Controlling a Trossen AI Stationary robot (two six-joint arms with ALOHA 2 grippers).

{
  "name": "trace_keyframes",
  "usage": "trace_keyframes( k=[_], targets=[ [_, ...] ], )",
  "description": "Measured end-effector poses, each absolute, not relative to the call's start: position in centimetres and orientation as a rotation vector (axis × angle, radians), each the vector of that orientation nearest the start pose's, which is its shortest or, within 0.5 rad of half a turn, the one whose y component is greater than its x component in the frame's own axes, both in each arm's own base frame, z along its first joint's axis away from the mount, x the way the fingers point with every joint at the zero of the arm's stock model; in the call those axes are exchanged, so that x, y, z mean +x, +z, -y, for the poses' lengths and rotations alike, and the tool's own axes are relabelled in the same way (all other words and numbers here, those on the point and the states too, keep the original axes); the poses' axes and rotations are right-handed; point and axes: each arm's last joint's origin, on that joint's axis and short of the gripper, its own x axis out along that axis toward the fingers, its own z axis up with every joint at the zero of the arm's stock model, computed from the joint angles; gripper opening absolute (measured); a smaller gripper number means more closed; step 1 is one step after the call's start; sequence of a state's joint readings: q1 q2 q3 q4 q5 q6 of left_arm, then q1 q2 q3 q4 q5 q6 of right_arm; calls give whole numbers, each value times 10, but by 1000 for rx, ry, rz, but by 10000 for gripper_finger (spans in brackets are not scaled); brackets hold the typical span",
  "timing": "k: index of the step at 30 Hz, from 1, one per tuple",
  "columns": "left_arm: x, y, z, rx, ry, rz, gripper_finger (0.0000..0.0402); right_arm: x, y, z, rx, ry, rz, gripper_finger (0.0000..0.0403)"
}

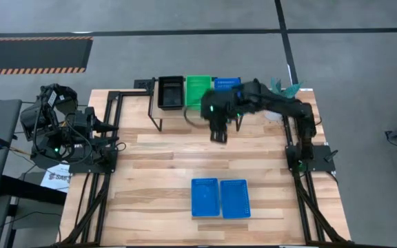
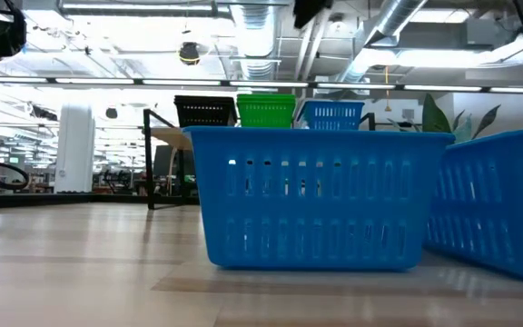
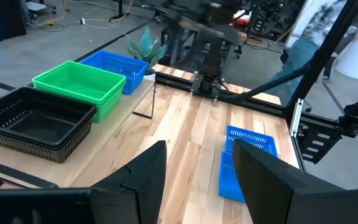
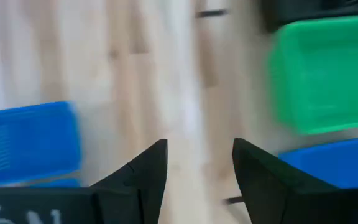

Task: Stack baskets on shelf by color
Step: Stack the right blue bin on the blue bin on the shelf

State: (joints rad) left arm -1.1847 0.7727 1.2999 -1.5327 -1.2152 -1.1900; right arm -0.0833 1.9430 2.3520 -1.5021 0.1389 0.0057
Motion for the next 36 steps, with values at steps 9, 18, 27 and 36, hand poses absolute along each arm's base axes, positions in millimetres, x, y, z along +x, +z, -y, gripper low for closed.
trace_keyframes(
  k=[9, 18, 27, 36],
  targets=[
    [46, 397, 40, -221, 220, -273, 174, 369, 384, -89, 7, -51, -1227, 192],
    [46, 397, 40, -208, 221, -273, 174, 356, 324, -216, 21, -85, -1352, 199],
    [47, 397, 42, -174, 228, -260, 174, 351, 275, -266, -21, -173, -1413, 210],
    [47, 397, 42, -180, 230, -258, 174, 283, 305, -234, -107, -362, -1252, 208]
  ],
)
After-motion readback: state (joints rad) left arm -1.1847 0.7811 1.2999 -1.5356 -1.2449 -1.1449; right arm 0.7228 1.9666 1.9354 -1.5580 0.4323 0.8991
